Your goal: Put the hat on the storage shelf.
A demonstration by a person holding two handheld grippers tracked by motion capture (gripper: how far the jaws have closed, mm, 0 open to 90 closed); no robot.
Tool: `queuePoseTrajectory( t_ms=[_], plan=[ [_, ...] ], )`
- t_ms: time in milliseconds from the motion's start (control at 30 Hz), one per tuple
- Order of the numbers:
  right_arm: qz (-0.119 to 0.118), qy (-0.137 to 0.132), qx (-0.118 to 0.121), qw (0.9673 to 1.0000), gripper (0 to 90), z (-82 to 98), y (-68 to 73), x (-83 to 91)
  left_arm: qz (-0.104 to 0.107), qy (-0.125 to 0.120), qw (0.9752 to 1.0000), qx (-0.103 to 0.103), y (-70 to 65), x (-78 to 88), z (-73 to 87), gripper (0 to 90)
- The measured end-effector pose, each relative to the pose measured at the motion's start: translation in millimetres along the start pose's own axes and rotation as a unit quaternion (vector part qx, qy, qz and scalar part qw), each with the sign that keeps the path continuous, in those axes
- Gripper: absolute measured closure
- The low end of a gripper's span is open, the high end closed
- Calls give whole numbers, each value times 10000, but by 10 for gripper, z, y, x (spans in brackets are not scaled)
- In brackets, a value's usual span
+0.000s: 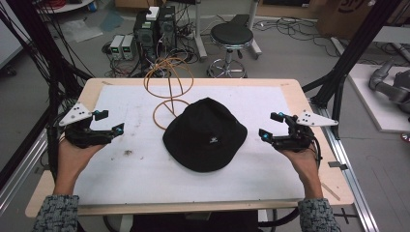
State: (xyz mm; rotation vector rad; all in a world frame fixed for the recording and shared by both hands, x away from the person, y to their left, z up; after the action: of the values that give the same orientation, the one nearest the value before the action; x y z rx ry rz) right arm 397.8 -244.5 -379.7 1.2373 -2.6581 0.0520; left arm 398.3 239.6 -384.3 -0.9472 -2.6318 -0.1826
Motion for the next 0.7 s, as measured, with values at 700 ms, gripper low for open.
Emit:
queuePoseTrajectory(
  t_ms=[700],
  plan=[
    [-65, 179, 172, 9997, 151, -69, 47, -290, 47, 107, 9999, -13, -18, 5, 48, 222]
  ],
)
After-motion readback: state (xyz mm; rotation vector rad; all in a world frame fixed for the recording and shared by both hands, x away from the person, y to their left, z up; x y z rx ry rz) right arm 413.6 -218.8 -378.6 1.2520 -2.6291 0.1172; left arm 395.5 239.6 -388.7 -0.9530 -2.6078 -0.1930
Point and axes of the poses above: each handheld gripper's, and its own axes: x roughly backward along the jaws, z roughly out of its underside, y roughly to its left, the point moved 9 cm from there along -x, roughly forward along the jaws, and after that the axes turned 3 degrees about z, right-handed, at the moved point
